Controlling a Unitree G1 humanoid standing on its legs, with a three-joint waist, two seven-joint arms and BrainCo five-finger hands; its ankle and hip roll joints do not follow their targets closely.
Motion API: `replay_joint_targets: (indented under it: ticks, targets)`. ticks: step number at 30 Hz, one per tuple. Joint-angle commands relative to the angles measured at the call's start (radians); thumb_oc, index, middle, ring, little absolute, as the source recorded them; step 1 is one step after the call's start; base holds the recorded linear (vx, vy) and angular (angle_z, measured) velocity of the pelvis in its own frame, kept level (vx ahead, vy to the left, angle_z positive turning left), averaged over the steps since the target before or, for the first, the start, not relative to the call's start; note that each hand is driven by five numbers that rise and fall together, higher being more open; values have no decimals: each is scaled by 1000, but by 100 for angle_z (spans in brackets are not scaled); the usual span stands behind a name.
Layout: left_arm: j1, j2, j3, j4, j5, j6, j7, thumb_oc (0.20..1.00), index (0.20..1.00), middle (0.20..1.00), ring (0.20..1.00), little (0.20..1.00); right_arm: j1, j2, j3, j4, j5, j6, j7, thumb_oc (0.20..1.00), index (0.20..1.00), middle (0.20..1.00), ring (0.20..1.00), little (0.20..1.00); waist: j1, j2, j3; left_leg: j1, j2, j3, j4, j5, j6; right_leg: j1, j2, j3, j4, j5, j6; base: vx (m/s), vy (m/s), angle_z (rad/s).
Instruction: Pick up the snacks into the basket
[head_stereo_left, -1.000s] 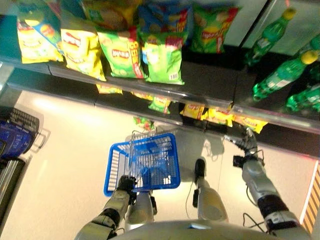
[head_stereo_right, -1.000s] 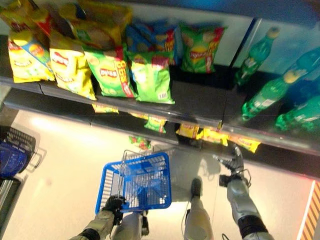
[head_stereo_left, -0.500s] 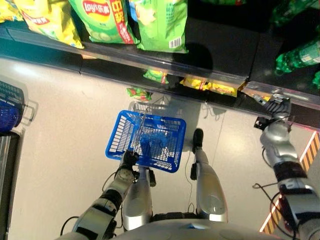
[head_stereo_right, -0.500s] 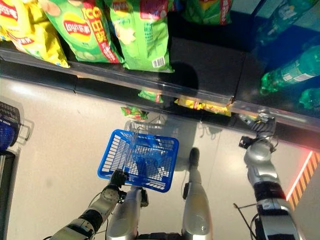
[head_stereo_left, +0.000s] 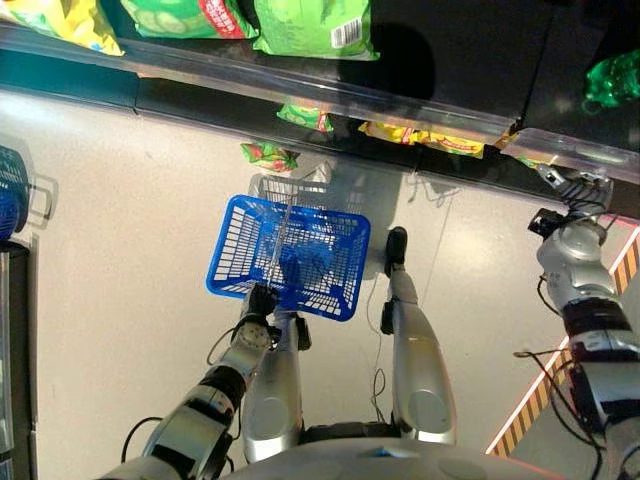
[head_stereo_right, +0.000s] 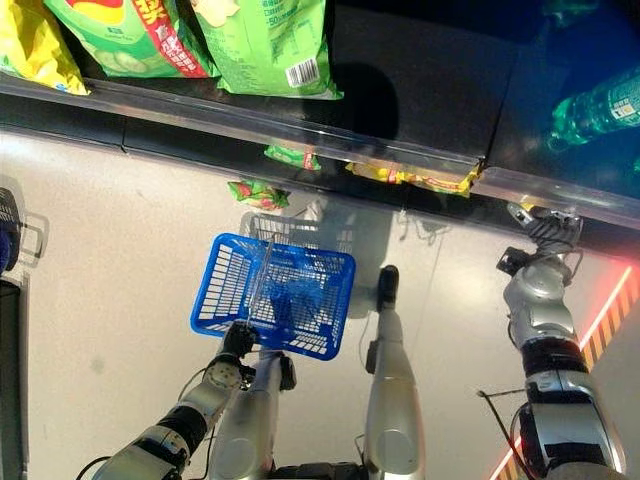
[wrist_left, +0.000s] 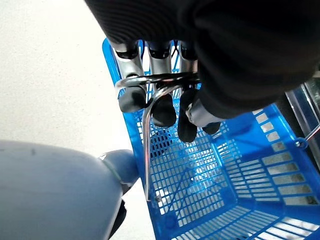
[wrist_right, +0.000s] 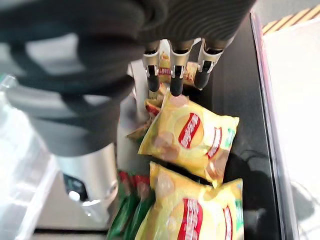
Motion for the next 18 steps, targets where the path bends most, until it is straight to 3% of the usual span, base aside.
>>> replay_joint_targets:
  ticks: [1, 12, 18]
  targets:
    - [34, 37, -10, 46, 32, 18, 21, 200, 200, 200, 200, 200, -65, -52, -77, -104, -45, -88, -10, 1000, 1000, 1000, 1000, 1000, 3, -42, -16, -13, -39, -23, 35, -12, 9, 23, -10, -7, 112, -71, 63, -47, 0, -15]
    - [34, 27, 38, 67, 83, 39, 0, 200, 200, 200, 200, 200, 165, 54, -182, -368, -125, -95, -1, 1000, 1000, 1000, 1000, 1000, -51, -24, -16, 61, -36, 19, -1, -4, 6, 70, 4, 26, 69, -48, 62, -45, -1, -11]
    - [30, 24, 75, 85, 117, 50, -9, 200, 200, 200, 200, 200, 377, 172, -209, -560, -171, -101, 60, 1000, 1000, 1000, 1000, 1000, -94, -29, -19, 94, -27, 38, -3, -9, 5, 90, 13, 40, 68, -50, 60, 4, -12, -6]
